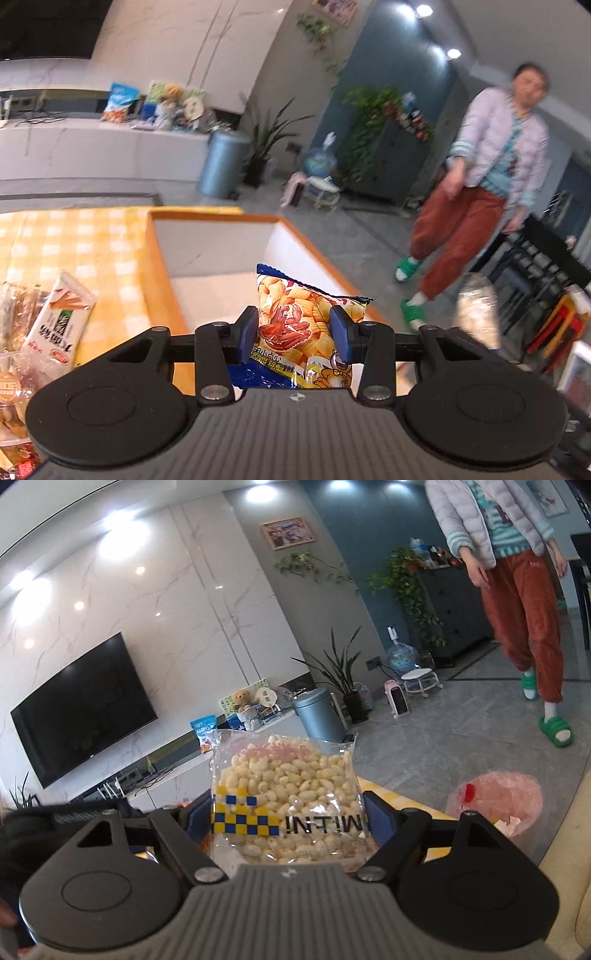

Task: Organize snacks
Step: 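Carry both bags to the orange box and open both tools to drop them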

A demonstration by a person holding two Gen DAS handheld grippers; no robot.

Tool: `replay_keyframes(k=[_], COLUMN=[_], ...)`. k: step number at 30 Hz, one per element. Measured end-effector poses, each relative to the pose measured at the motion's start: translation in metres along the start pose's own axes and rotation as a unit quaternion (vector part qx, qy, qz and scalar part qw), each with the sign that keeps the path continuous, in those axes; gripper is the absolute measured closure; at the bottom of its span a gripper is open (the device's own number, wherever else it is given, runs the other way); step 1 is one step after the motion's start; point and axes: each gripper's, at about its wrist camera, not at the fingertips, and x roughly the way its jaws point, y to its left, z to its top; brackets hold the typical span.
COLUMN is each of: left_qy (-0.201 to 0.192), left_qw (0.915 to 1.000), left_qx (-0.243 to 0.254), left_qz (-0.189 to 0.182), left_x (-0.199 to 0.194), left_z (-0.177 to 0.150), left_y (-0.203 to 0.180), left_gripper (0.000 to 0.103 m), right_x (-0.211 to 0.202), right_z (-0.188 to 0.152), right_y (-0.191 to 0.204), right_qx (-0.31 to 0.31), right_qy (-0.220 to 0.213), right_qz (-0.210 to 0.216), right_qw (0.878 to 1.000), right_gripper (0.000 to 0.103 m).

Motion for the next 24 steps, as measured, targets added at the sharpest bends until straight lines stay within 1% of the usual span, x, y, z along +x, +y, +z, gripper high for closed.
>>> replay_keyframes(k=[1,3,7,12,14,15,16,17,18,22,24], left_qy=[0.004,0.011,0.03,0.022,0.022,0.023,0.026,0.024,0.016,-0.018,-0.025], left_qw=[0.9999,0.9996,0.9989,0.9979,0.9972,0.9974,0.9974,0.9969,0.9969,0.9958,0.9954], left_qx=[0.004,0.007,0.016,0.045,0.057,0.062,0.068,0.074,0.076,0.086,0.085], left_qz=[0.013,0.026,0.034,0.042,0.043,0.03,0.006,-0.01,-0.012,0.023,0.035], left_x=[0.006,0.015,0.024,0.024,0.023,0.021,0.018,0.012,0.004,-0.03,-0.046], left_z=[-0.001,-0.003,-0.009,-0.018,-0.02,-0.019,-0.019,-0.019,-0.019,-0.02,-0.021], left_y=[-0.002,-0.002,-0.002,-0.007,-0.01,-0.01,-0.009,-0.009,-0.008,-0.001,0.001], left_gripper=[0.055,0.055,0.055,0.054,0.045,0.028,0.011,0.01,0.01,0.01,0.01], right_x=[0.002,0.007,0.011,0.015,0.018,0.02,0.022,0.022,0.024,0.037,0.046], right_z=[-0.001,-0.002,-0.006,-0.004,-0.003,-0.001,0.0,0.0,0.001,0.004,0.003], right_y=[-0.003,-0.007,-0.005,-0.006,-0.004,-0.003,-0.001,0.001,0.003,0.015,0.02], right_qx=[0.002,0.006,0.003,0.002,0.002,0.002,0.0,-0.002,-0.005,-0.014,-0.019], right_qy=[0.003,0.007,0.009,0.018,0.025,0.027,0.028,0.029,0.03,0.037,0.053], right_qz=[0.003,0.007,0.01,0.018,0.017,0.016,0.016,0.018,0.019,0.022,0.022], right_qw=[1.0,1.0,1.0,1.0,1.0,0.999,0.999,0.999,0.999,0.999,0.998], right_gripper=[0.023,0.023,0.023,0.023,0.023,0.023,0.023,0.023,0.023,0.023,0.023])
